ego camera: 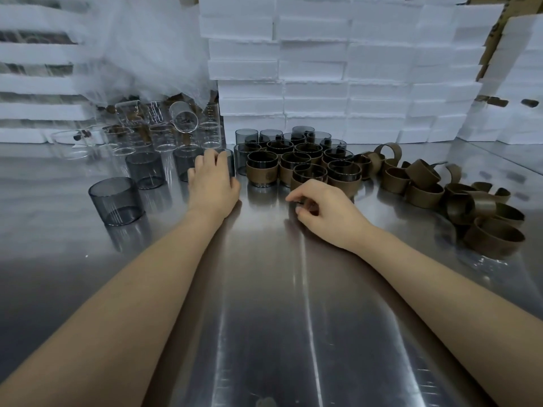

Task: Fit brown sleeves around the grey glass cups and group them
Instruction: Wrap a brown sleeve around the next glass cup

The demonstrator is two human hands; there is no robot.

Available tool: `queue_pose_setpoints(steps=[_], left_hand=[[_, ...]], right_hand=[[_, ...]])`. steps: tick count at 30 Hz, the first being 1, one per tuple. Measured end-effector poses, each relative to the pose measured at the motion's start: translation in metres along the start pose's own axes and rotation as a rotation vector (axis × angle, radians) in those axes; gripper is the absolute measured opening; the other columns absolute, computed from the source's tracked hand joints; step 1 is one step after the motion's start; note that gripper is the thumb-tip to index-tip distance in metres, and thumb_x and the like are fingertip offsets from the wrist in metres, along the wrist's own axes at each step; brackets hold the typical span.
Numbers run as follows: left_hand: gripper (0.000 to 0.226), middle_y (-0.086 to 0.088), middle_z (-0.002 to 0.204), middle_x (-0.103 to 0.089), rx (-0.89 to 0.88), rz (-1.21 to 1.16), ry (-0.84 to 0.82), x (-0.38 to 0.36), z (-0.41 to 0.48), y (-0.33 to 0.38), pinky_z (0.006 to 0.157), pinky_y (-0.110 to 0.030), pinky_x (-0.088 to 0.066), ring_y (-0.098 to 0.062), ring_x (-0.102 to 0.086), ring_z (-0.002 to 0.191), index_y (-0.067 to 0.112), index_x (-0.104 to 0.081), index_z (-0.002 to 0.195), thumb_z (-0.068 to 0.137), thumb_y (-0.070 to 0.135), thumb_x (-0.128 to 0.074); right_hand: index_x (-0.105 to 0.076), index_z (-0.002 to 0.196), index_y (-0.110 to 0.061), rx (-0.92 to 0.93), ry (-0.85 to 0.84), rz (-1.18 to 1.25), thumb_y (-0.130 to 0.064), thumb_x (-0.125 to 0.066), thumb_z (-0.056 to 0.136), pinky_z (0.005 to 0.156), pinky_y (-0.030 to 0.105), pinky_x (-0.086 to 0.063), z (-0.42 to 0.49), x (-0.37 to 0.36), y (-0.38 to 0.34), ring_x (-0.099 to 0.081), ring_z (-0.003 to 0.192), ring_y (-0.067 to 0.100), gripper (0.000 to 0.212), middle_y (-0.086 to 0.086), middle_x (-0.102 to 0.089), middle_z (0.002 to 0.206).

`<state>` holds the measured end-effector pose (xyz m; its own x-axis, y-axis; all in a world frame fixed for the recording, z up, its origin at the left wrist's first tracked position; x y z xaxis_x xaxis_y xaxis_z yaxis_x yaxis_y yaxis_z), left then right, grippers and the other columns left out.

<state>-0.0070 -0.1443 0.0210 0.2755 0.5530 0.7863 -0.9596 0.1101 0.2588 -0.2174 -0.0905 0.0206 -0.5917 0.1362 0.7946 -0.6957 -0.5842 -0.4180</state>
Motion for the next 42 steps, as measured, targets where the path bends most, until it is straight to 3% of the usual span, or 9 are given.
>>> queue_pose_setpoints(steps=[4,10,15,20,24,26,29,36,42], left_hand=[[0.036,-0.018,0.117,-0.048,0.074,0.03,0.122,0.011,-0.008,0.002,0.063,-0.039,-0.038,-0.04,-0.058,0.084,0.0,-0.057,0.115,0.1,0.03,-0.044],[0.04,-0.012,0.095,-0.059,0.05,0.098,0.104,0.025,-0.03,0.022,0.063,-0.034,-0.035,-0.038,-0.062,0.08,0.008,-0.067,0.091,0.097,0.039,-0.041],[0.034,0.0,0.078,-0.045,-0.167,-0.104,0.247,0.043,-0.065,0.063,0.054,-0.028,-0.027,-0.022,-0.045,0.057,0.016,-0.047,0.069,0.091,0.042,-0.042],[0.033,-0.009,0.105,-0.058,-0.511,-0.259,0.291,0.053,-0.072,0.099,0.047,-0.025,-0.035,-0.015,-0.048,0.062,0.005,-0.058,0.084,0.088,0.037,-0.05],[0.051,-0.009,0.139,-0.035,-0.395,-0.535,0.122,0.041,-0.065,0.085,0.072,-0.029,-0.05,-0.013,-0.055,0.092,0.007,-0.048,0.125,0.089,0.039,-0.062],[0.063,-0.002,0.14,-0.035,-0.249,-0.729,-0.085,0.028,-0.063,0.078,0.095,-0.031,-0.049,-0.008,-0.053,0.108,0.01,-0.036,0.139,0.09,0.035,-0.067],[0.061,0.001,0.139,-0.048,-0.133,-1.07,-0.38,0.017,-0.063,0.078,0.097,-0.03,-0.049,-0.012,-0.06,0.116,0.02,-0.035,0.142,0.091,0.021,-0.068],[0.052,0.002,0.126,-0.064,-0.121,-1.178,-0.36,0.024,-0.06,0.078,0.097,-0.025,-0.049,-0.012,-0.066,0.109,0.022,-0.05,0.136,0.088,0.01,-0.067],[0.048,0.008,0.121,-0.068,-0.108,-1.126,-0.402,0.025,-0.061,0.078,0.105,-0.036,-0.047,-0.008,-0.066,0.107,0.021,-0.049,0.141,0.096,0.005,-0.055]], right_hand=[[-0.068,0.113,-0.015,0.016,-0.083,-0.031,-0.011,-0.06,0.088,0.092,0.021,-0.04,0.003,-0.007,0.003,-0.058,0.111,0.015,0.027,0.002,-0.059,0.127],[-0.058,0.13,-0.014,-0.05,-0.124,-0.006,-0.019,-0.061,0.091,0.095,0.015,-0.033,0.004,-0.009,0.007,-0.053,0.12,0.014,0.039,0.0,-0.058,0.131],[-0.038,0.146,-0.017,-0.075,-0.174,0.273,-0.028,-0.076,0.082,0.104,0.016,-0.038,0.0,-0.009,-0.001,-0.053,0.121,0.0,0.075,-0.004,-0.06,0.131],[-0.047,0.124,-0.03,-0.079,0.137,0.458,-0.023,-0.08,0.069,0.085,0.011,-0.045,-0.001,0.009,-0.001,-0.06,0.099,-0.009,0.065,-0.019,-0.062,0.107],[-0.049,0.117,-0.03,-0.07,0.28,0.456,-0.009,-0.084,0.069,0.085,0.01,-0.045,-0.001,0.013,0.005,-0.061,0.097,-0.008,0.063,-0.019,-0.063,0.106],[-0.048,0.118,-0.033,-0.062,0.287,0.433,-0.015,-0.086,0.067,0.084,0.009,-0.045,0.0,0.013,0.004,-0.061,0.098,-0.007,0.066,-0.023,-0.063,0.105],[-0.045,0.115,-0.041,-0.053,0.246,0.389,-0.024,-0.082,0.064,0.082,0.011,-0.046,0.0,0.013,0.002,-0.06,0.099,-0.007,0.066,-0.028,-0.062,0.104],[-0.045,0.113,-0.039,-0.058,0.23,0.457,-0.026,-0.082,0.06,0.076,0.006,-0.044,0.0,0.011,-0.004,-0.061,0.094,-0.009,0.066,-0.037,-0.061,0.098],[-0.047,0.118,-0.028,-0.077,0.203,0.469,-0.009,-0.088,0.062,0.087,0.019,-0.049,0.002,0.008,0.004,-0.063,0.097,-0.003,0.073,-0.021,-0.064,0.102]])
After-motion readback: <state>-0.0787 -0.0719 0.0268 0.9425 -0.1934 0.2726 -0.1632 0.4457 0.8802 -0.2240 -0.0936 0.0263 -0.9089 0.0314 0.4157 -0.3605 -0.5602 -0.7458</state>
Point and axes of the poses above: each hand's wrist, its own z-axis towards the middle knuckle, its own x-axis out of the back of the hand, y = z × x, the point moved 4 cm from there along z, towards the middle knuckle
